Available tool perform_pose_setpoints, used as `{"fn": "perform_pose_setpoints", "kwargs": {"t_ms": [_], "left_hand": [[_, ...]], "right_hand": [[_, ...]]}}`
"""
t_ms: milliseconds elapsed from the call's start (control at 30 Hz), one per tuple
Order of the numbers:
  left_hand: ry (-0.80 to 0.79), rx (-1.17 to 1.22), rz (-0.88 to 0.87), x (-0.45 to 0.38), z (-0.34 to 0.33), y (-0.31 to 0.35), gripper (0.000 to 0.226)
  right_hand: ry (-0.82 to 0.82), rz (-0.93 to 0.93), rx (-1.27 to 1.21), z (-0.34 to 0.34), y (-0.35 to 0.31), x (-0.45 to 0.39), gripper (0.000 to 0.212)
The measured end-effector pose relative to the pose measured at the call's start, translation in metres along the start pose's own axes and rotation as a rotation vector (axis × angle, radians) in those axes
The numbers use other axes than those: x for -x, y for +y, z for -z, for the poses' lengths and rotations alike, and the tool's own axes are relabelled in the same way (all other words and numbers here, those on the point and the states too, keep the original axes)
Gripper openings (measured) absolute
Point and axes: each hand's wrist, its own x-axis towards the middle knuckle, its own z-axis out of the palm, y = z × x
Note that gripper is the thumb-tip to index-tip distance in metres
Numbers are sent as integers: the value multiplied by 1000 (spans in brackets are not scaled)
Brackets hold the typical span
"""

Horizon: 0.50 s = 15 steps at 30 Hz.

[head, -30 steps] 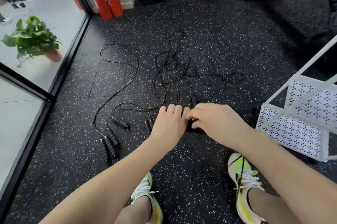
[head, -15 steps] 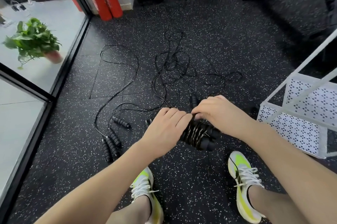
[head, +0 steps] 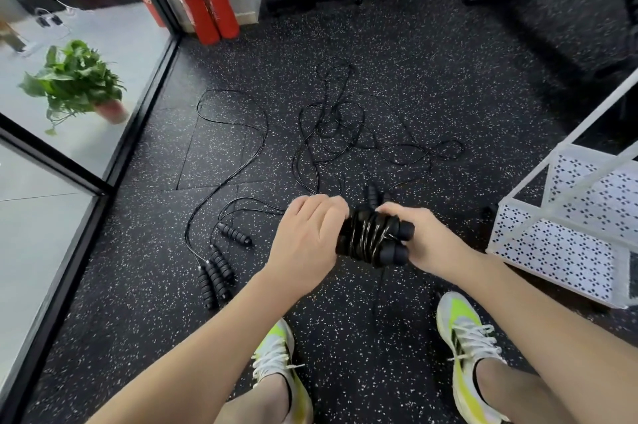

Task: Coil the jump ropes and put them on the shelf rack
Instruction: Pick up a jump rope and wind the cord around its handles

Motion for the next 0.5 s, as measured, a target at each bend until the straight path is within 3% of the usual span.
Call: {"fn": "perform_pose_setpoints", "kwargs": {"t_ms": [100,200,367,500], "left_hand": [[-3,-19,-59,-2,-2,5,46],[-19,-35,-66,-2,-5,10,48],[-21,-8,-2,-3,-2,9,61],[54,24,-37,-5,1,15,59]], "right_hand": [[114,24,42,8,2,0,44],[238,-116,66,12,4,-7,31],[222,-178,110,23,-3,-7,15],[164,-179,-19,25,-9,-1,20]]}}
